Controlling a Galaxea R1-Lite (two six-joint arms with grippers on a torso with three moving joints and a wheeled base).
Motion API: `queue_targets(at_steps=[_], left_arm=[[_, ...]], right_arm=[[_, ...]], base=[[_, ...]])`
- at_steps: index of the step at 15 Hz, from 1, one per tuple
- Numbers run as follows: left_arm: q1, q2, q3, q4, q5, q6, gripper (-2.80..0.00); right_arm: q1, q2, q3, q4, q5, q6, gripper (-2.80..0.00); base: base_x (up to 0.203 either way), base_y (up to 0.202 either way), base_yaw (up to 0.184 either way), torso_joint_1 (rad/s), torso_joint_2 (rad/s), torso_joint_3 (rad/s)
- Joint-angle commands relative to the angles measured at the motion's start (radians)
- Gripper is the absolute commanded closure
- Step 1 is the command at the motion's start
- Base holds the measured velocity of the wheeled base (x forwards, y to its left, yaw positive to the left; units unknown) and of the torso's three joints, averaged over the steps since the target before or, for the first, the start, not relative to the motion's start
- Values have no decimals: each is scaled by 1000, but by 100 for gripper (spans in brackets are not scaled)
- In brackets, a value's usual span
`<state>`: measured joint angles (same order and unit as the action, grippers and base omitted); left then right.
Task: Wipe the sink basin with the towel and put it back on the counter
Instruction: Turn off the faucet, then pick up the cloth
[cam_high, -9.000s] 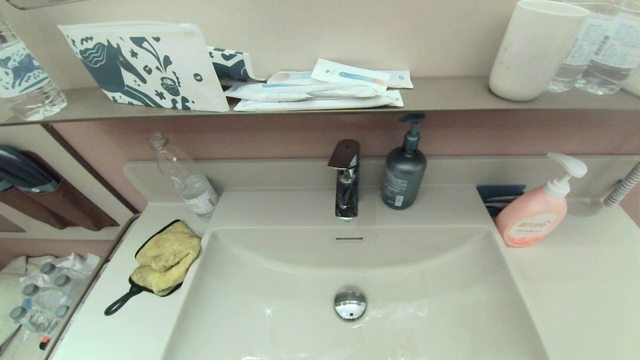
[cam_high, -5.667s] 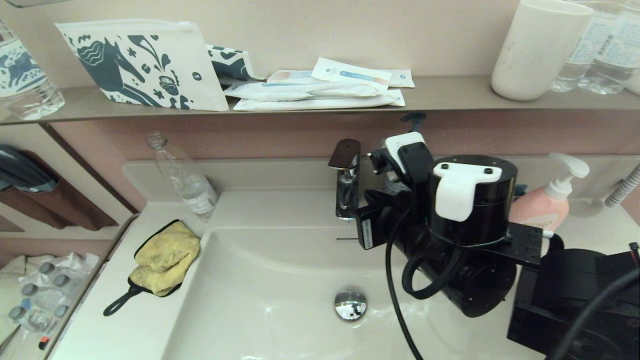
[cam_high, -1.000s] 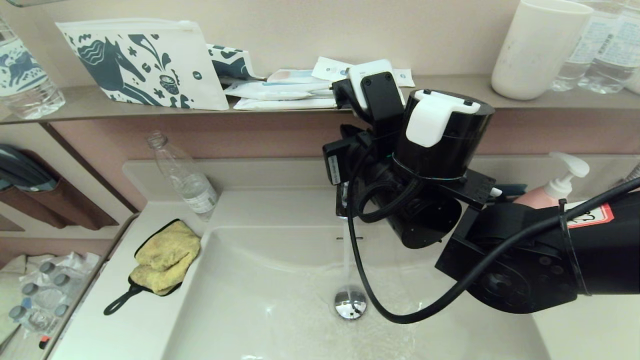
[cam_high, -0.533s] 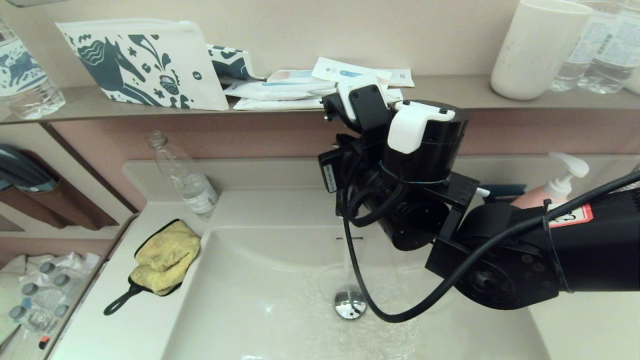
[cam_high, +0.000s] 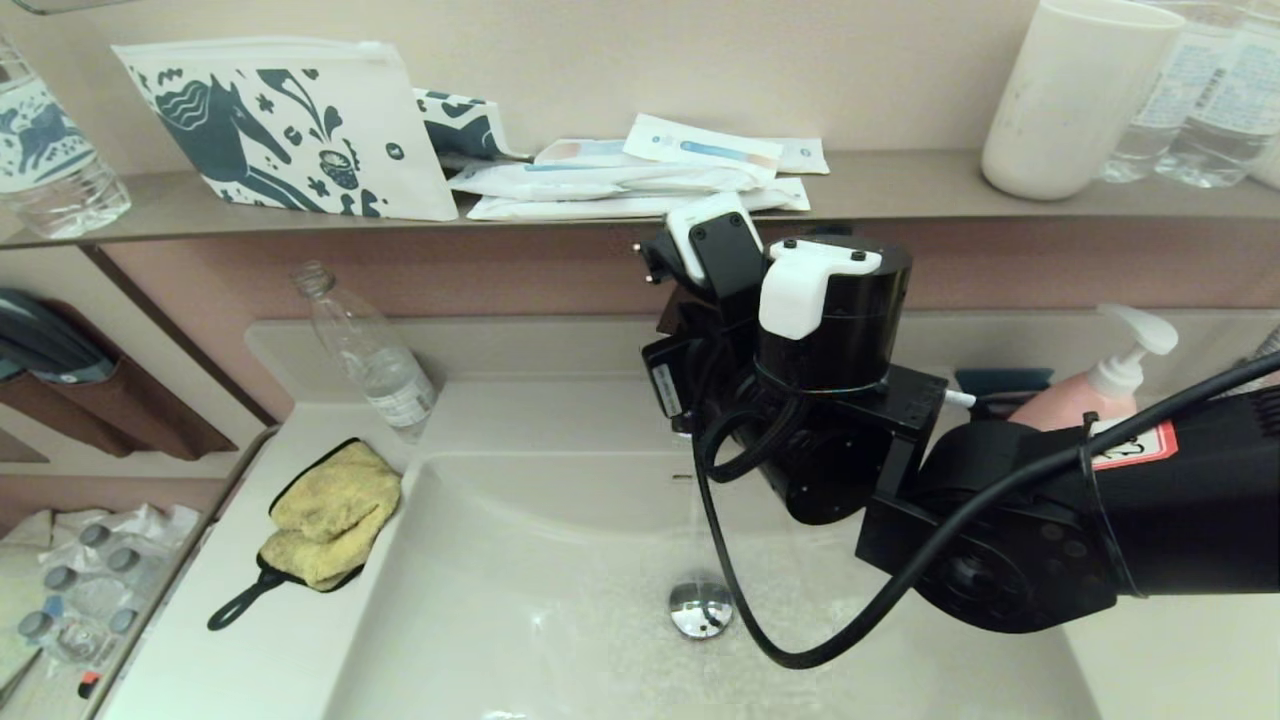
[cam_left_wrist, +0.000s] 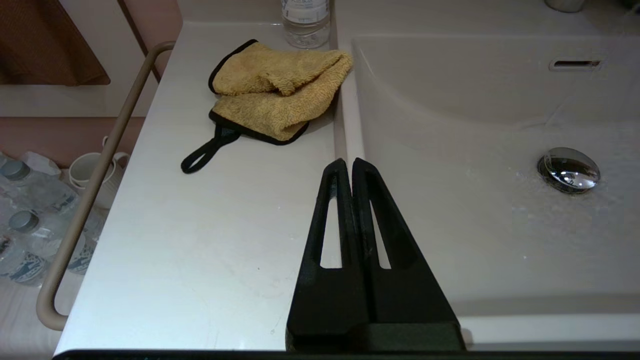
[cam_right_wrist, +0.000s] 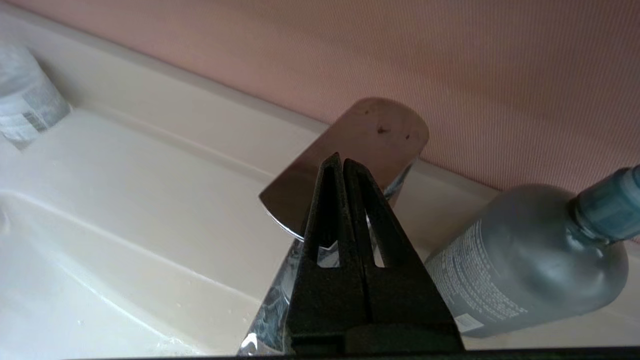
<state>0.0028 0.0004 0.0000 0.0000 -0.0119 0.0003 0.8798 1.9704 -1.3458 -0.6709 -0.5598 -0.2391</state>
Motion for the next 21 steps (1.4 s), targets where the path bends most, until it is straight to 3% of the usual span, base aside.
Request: queue_targets(at_steps=[1, 10, 21], left_arm=[[0, 0, 0, 0, 0, 0, 0], [0, 0, 0, 0, 0, 0, 0], [0, 0, 0, -1, 0, 0, 0]], right_arm=[[4, -5, 15, 1, -2, -2, 0], [3, -104, 49, 25, 0, 0, 0], [-31, -449, 446, 35, -3, 30, 0]], base=[[0, 0, 0, 0, 0, 0], [0, 0, 0, 0, 0, 0], [0, 0, 0, 0, 0, 0]])
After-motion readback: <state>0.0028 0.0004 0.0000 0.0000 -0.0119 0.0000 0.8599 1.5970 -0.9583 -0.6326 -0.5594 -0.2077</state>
